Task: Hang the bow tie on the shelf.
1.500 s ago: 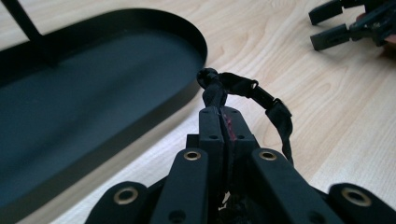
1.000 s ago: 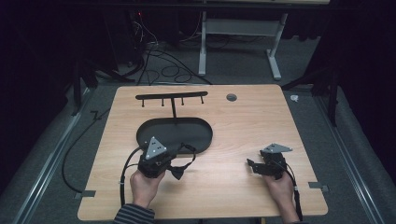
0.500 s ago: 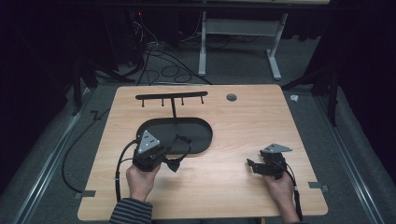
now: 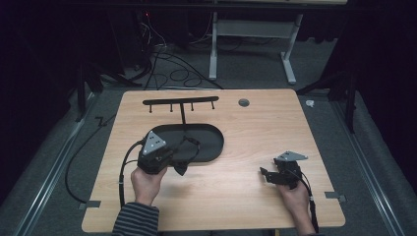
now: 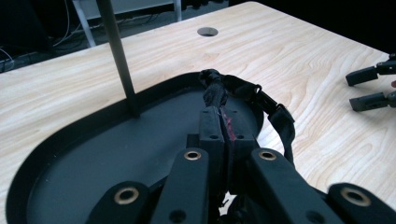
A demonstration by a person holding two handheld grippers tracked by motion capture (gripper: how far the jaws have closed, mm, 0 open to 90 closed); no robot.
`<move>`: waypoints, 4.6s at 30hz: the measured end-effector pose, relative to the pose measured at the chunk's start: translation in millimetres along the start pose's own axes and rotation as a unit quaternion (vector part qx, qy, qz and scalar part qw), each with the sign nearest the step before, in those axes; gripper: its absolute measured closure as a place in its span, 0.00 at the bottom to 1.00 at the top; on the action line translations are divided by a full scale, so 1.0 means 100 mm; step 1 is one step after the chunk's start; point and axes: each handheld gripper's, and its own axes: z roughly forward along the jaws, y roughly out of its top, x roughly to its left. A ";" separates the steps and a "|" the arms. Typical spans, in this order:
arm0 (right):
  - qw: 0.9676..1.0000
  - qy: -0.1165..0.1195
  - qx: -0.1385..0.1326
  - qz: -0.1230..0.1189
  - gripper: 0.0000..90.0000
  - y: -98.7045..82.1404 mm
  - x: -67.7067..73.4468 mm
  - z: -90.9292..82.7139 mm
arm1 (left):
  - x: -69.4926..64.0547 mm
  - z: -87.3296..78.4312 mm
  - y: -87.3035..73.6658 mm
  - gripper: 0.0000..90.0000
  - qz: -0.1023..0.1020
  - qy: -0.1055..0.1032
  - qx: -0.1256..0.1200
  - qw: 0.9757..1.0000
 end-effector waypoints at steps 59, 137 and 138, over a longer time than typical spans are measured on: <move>1.000 0.001 0.000 -0.001 0.34 0.00 0.00 0.00 | 0.60 0.19 0.54 0.98 -0.045 0.137 -0.038 0.989; 1.000 0.003 0.000 0.002 0.34 0.00 -0.01 0.00 | 0.46 0.48 0.35 0.94 -0.030 0.185 0.003 0.982; 1.000 0.003 0.000 0.002 0.34 0.00 -0.01 0.00 | 0.46 0.48 0.35 0.93 -0.031 0.183 0.005 0.983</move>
